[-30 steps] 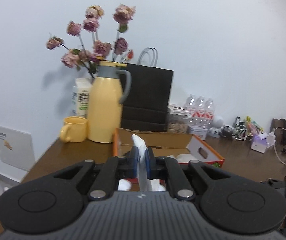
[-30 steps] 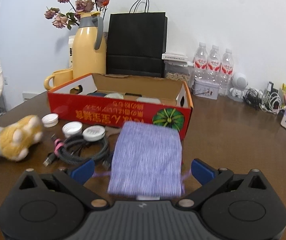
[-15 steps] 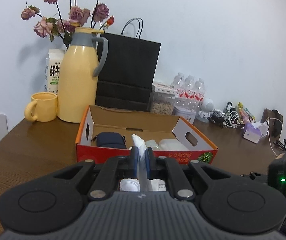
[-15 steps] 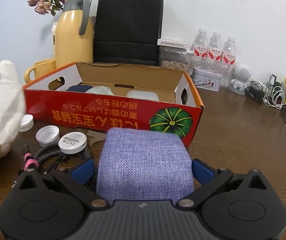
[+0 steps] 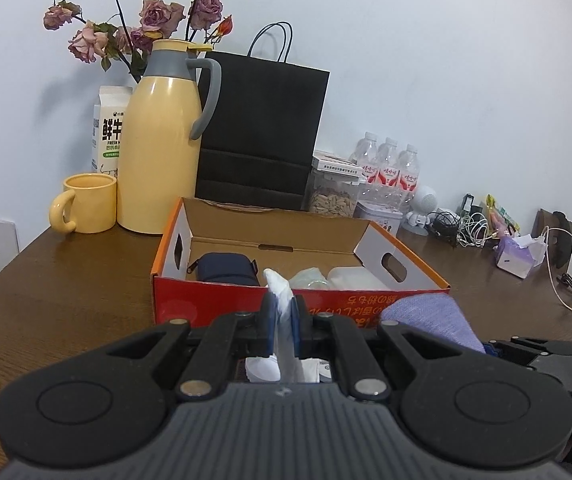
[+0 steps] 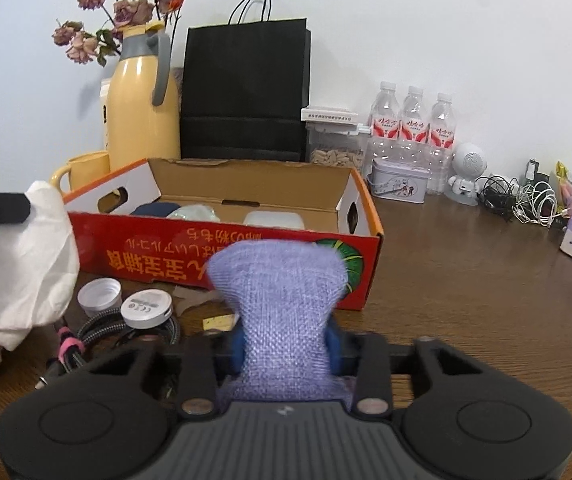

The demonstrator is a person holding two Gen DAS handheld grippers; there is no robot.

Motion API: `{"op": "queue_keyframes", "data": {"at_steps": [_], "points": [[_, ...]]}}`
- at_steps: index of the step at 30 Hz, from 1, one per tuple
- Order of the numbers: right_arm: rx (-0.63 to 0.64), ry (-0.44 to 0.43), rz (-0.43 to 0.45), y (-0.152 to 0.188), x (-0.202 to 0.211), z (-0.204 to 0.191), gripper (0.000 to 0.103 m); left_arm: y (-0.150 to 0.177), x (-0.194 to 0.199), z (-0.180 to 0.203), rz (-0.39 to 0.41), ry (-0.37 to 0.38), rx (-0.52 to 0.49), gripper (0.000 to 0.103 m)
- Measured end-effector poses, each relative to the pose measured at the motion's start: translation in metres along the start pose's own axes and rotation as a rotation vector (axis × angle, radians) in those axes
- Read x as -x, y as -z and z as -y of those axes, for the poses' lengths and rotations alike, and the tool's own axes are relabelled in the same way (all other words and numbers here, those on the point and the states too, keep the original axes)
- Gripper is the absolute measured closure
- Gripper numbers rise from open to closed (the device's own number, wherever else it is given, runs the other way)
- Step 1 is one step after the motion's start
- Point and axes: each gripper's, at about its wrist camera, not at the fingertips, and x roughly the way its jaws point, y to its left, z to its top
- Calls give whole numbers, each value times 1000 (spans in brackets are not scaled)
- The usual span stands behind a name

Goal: Organize objects
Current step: 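Carry the white cloth and purple pouch toward the cardboard box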

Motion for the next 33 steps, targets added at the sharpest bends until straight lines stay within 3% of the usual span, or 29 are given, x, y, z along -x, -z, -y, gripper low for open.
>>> {"op": "queue_keyframes", "data": {"at_steps": [6,20,28,33], "points": [[8,-34,48,-4,11,-1,83,-4,1,2,11,1,-6,95],[3,-128,159,-60,24,2,83,-46,-16,21,81,31,-24,95],[-8,-191,76,-49,12,0,83,-36,-23,20,54,44,-21,95],[-9,-188,41,-38,4,0,76,-33,-24,17,41,40,-17,94]]}}
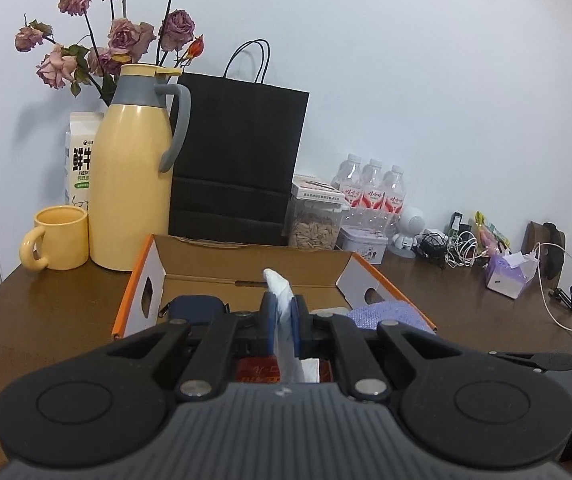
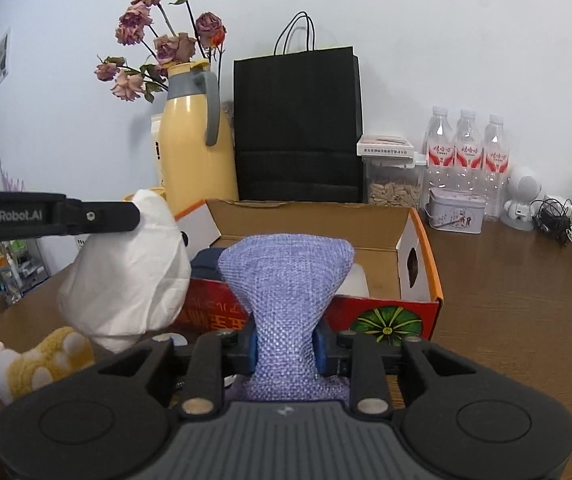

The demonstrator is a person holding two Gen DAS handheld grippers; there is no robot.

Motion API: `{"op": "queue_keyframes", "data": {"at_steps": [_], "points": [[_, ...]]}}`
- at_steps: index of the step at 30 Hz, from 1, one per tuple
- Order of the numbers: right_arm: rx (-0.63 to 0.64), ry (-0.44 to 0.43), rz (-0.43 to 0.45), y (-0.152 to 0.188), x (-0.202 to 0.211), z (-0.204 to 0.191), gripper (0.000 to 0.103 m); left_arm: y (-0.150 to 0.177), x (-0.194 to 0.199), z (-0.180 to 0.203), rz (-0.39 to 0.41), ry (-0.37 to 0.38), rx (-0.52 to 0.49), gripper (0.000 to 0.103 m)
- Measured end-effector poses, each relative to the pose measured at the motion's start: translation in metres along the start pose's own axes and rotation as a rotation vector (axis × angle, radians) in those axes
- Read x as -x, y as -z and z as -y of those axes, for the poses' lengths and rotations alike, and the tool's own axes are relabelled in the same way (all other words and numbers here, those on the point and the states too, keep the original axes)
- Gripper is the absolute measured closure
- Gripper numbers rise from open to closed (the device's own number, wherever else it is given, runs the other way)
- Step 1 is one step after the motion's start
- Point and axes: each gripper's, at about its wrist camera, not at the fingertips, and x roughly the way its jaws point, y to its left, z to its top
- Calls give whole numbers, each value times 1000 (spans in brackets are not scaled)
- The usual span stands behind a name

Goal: Organize objects
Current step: 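Carry the white cloth and purple pouch toward the cardboard box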

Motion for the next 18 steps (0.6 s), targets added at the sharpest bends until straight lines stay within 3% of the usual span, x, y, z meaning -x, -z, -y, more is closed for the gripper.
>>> {"op": "queue_keyframes", "data": {"at_steps": [6,9,11,18], "points": [[0,1,12,1,1,-1,75,0,2,-1,1,1,2,95],[3,-5,18,0,3,-1,85,-2,1,1,1,3,-2,94],[8,-12,30,-5,4,-2,86,-6,0,1,8,3,-2,95],[2,-6,93,-57,-16,4,86,-40,-26,6,59,7,17,94]]}}
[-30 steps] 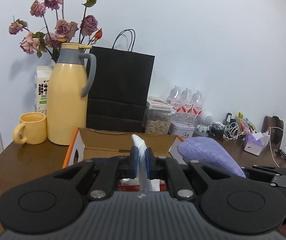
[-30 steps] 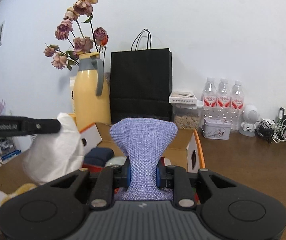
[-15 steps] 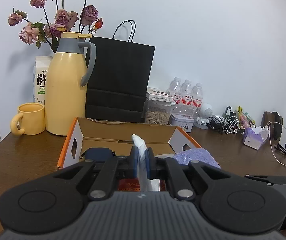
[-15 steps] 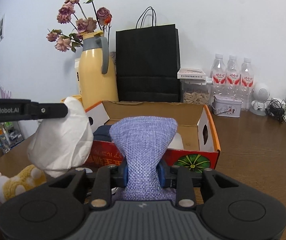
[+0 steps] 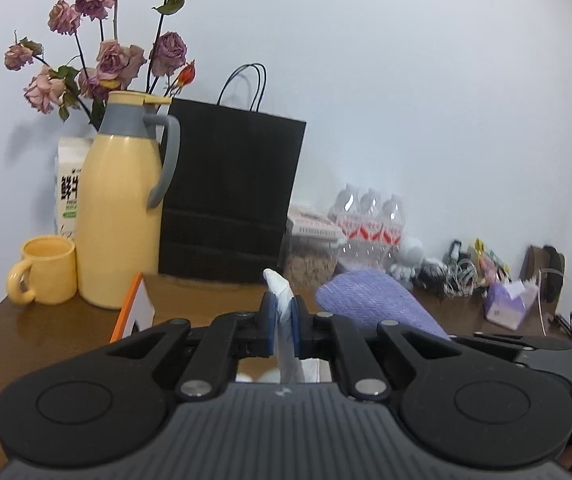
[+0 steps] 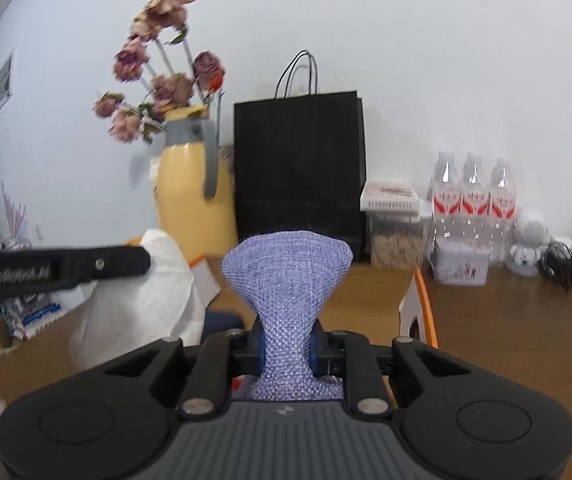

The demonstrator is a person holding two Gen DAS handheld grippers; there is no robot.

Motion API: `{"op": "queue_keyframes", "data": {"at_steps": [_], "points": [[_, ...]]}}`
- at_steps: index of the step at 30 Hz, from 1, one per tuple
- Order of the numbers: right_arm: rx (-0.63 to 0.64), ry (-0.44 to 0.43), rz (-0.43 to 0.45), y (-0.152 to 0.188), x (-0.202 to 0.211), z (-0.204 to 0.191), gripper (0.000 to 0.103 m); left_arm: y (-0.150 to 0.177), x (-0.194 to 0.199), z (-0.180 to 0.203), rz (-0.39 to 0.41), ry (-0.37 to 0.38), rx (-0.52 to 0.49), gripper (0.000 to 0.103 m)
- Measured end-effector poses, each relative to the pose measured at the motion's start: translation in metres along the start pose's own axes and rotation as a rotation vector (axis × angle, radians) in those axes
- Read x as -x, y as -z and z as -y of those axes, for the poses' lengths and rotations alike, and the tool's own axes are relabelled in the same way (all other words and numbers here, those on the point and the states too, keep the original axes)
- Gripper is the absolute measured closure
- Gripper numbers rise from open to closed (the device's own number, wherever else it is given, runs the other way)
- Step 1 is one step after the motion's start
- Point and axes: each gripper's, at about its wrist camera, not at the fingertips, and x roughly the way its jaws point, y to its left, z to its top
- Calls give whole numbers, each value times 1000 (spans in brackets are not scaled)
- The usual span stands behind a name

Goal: Organize objects
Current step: 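Carry the white cloth and purple pouch toward the cardboard box, then lower the cloth and pouch into the cardboard box and open both grippers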

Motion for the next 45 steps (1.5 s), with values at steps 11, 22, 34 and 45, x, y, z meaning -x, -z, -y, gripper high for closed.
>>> {"op": "queue_keyframes", "data": {"at_steps": [11,22,34,45], "points": [[-65,9,-98,-7,-103,20,86,-1,-97,-15,-92,-83,58,94],[-29,79,-165,5,-121,27,19,11,-108,-16,-110,-197,1,14],[-7,135,-151,-2,-110,25,0,6,-98,-11,-44,-266,-20,0],[21,117,-80,-14,-75,17,0,-6,-61,3,8,-223,-33,0]]}}
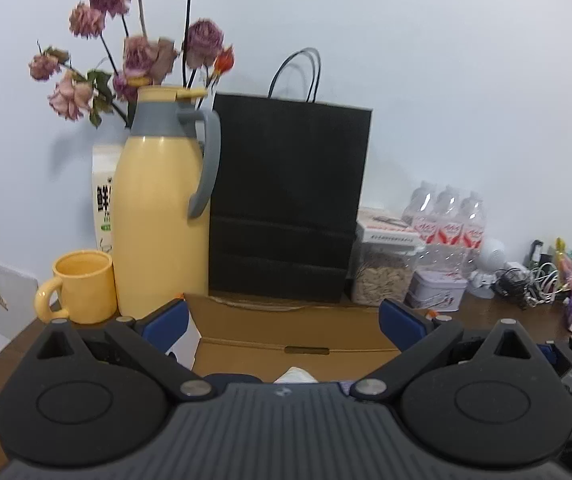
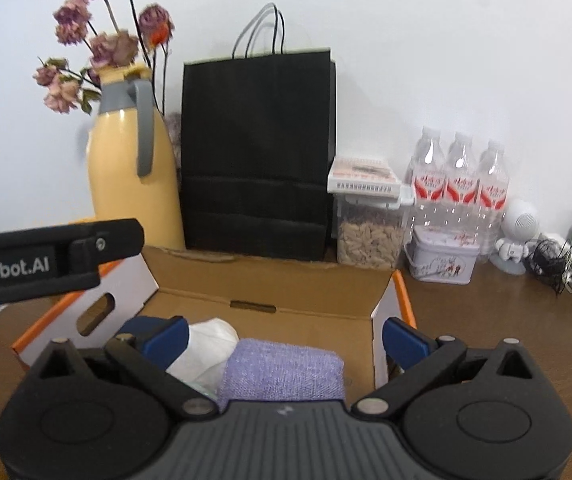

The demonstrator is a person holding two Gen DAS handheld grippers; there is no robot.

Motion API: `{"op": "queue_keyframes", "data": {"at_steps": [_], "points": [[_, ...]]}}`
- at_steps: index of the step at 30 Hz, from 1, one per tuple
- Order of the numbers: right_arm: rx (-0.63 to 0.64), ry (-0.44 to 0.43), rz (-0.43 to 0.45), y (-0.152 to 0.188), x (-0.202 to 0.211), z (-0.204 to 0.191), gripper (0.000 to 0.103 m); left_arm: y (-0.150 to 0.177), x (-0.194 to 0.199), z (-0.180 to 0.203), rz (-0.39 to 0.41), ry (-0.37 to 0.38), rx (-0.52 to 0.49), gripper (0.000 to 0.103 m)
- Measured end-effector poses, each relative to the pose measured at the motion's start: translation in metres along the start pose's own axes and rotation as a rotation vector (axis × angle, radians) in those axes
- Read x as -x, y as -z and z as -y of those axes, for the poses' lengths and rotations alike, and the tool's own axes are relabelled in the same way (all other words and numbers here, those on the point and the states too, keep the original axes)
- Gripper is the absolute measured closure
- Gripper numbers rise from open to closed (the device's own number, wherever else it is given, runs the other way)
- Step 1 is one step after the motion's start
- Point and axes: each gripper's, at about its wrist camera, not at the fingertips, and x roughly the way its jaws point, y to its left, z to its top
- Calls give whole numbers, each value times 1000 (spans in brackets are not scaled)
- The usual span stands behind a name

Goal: Organize objects
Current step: 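Lower the cloth and pouch into the cardboard box and open both grippers, then move the right gripper to a white bottle cap while the left gripper approaches the plush toy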

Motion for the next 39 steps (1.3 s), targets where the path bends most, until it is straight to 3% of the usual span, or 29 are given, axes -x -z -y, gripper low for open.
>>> {"op": "queue_keyframes", "data": {"at_steps": [6,13,21,31,33,37,39], "points": [[6,-4,77,-3,40,0,0,-7,39,-4,50,44,13,0],[54,0,117,17,93,-2,0,-3,81,-19,38,106,-1,0],[79,3,46,61,134,-2,0,18,125,-39,-13,103,-30,0],[83,-1,-111,125,154,2,0,56,163,-73,-106,26,-68,0],[77,-6,-152,138,149,3,6,62,167,-80,-128,6,-62,0],[40,-33,-218,154,136,8,36,75,175,-95,-161,-21,-49,0],[11,-38,-231,157,129,11,39,81,177,-101,-178,-29,-49,0]]}}
